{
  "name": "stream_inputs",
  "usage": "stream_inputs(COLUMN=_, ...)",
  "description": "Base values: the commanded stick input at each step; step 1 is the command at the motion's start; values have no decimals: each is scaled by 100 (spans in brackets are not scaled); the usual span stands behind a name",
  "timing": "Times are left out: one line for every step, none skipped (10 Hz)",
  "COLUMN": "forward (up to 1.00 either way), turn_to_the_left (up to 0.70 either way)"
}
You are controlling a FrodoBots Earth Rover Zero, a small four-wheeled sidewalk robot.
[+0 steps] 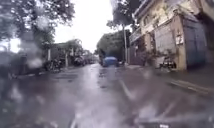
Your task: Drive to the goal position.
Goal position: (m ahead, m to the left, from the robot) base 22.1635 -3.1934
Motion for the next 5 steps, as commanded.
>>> stream_inputs(forward=100, turn_to_the_left=0)
stream_inputs(forward=100, turn_to_the_left=0)
stream_inputs(forward=100, turn_to_the_left=0)
stream_inputs(forward=100, turn_to_the_left=0)
stream_inputs(forward=100, turn_to_the_left=0)
